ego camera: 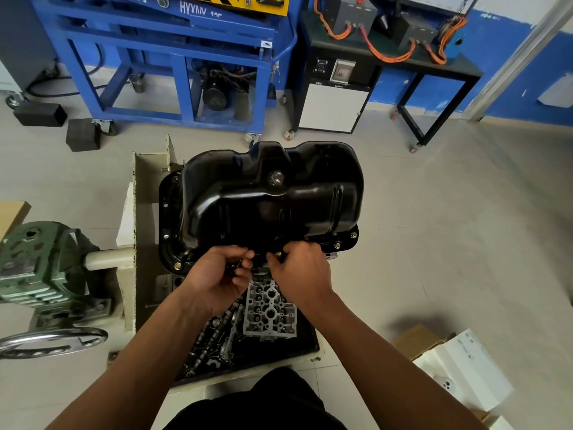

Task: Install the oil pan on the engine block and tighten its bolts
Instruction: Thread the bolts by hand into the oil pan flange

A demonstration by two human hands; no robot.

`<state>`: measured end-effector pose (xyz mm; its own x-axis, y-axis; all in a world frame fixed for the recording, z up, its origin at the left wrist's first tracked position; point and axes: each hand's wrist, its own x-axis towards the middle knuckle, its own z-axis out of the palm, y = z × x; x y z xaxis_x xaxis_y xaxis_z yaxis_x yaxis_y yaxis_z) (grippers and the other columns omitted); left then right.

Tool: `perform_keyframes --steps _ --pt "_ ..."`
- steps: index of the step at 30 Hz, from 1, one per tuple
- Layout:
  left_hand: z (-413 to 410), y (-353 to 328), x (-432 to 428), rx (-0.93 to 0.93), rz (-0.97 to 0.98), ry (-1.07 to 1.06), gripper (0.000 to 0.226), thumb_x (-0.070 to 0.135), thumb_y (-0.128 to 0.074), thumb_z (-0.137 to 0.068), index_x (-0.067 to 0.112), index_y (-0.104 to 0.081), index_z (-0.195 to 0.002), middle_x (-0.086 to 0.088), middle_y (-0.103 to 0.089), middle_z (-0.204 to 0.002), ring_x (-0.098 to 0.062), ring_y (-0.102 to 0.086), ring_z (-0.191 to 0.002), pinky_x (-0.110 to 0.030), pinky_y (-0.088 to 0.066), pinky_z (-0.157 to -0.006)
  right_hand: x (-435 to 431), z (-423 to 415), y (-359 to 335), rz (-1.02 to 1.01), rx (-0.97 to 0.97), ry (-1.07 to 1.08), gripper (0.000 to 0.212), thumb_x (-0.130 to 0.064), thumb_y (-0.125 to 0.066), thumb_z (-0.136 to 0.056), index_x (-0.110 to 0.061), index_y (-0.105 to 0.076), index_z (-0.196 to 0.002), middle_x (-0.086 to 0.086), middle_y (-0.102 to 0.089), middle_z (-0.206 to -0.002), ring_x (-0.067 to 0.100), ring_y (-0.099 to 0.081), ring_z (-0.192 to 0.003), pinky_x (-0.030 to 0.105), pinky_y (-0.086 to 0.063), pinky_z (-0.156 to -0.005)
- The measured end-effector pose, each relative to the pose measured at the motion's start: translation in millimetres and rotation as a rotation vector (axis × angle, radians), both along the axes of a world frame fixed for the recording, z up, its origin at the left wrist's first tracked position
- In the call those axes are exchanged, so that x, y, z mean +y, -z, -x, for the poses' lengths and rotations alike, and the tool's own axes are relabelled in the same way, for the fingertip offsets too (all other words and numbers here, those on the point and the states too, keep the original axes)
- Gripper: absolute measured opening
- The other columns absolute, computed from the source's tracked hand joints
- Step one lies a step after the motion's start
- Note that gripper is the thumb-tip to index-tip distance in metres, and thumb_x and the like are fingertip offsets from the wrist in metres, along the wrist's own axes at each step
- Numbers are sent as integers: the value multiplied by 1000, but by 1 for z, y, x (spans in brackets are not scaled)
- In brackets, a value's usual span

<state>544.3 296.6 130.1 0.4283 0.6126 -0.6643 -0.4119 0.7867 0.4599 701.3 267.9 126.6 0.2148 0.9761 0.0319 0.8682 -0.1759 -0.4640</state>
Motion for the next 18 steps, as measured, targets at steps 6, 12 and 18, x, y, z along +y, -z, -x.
perform_keyframes --steps 6,12,18 --pt "0 0 0 -5 -1 9 17 11 -52 -93 6 -59 -78 0 -47 -63 -6 -38 -48 -14 -30 -36 1 -1 2 -17 -39 -3 34 -34 -60 -95 -12 -62 -70 5 -62 -65 28 -63 -62 31 -51 -55" --pt "1 0 0 -1 -4 8 19 11 -52 -93 6 -60 -76 0 -46 -64 -6 -37 -48 -14 -30 -37 1 -3 1 -3 -36 12 40 -49 -64 -90 -15 -62 -69 2 -61 -65 24 -62 -63 32 -53 -58" --pt "-1 -2 0 -4 3 2 20 11 -51 -94 6 -59 -77 0 -46 -63 -6 -37 -48 -13 -29 -37 -1 1 3 8 -11 28 32 -34 -62 -93 -15 -59 -67 0 -61 -62 22 -58 -57 26 -40 -54"
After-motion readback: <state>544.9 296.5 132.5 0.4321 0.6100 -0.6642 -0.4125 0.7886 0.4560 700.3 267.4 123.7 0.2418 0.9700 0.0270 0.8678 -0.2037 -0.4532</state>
